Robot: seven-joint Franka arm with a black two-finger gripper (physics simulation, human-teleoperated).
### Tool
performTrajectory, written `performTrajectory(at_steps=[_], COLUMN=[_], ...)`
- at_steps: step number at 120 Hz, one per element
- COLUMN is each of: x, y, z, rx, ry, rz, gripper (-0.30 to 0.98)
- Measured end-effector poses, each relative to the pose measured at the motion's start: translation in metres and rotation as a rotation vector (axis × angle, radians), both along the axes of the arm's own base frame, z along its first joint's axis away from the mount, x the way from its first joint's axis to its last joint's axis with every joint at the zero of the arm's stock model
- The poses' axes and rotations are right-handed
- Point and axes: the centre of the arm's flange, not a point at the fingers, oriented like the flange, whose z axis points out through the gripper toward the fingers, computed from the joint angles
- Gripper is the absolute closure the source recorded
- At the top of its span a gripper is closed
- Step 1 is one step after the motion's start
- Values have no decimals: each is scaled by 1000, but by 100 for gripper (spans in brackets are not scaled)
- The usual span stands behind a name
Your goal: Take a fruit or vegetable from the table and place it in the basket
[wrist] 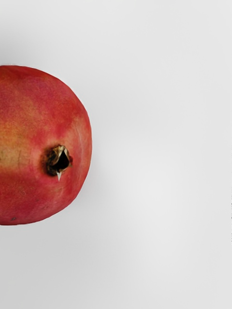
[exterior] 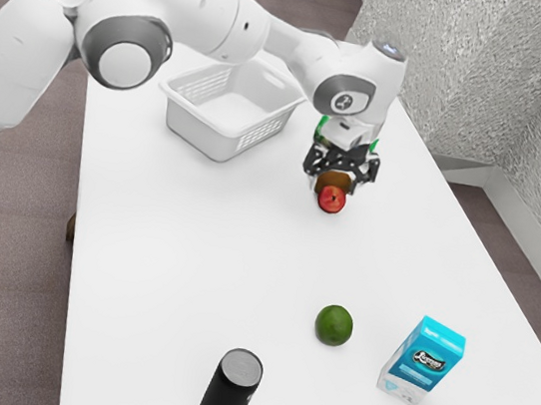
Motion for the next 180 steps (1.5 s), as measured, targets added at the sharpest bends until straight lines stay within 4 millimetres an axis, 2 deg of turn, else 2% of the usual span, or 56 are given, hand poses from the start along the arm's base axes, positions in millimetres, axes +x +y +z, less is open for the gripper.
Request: performTrajectory(at_steps=[48, 66, 83, 110, 118, 133, 141, 147, 156, 160, 166, 172, 180], x=[11, 12, 12, 11, 11, 6, -1, -8, -21, -28, -43, -59, -77], y=[2, 3, 3, 5, 5, -1, -3, 1, 11, 24, 54, 90, 124], z=[-23, -29, -29, -17, 1, 55, 93, 121, 148, 157, 164, 166, 165], rx=[-25, -34, -47, -80, -85, -88, -87, -81, -47, -27, 1, 24, 44], ry=[-36, -35, -39, -53, -71, -117, -144, -150, -121, -100, -60, -20, 25], rz=[-26, -28, -27, -16, -16, -25, -21, 0, 46, 87, 172, 271, 380], gripper=[9, 18, 32, 35, 36, 37, 37, 36, 36, 36, 35, 37, 38])
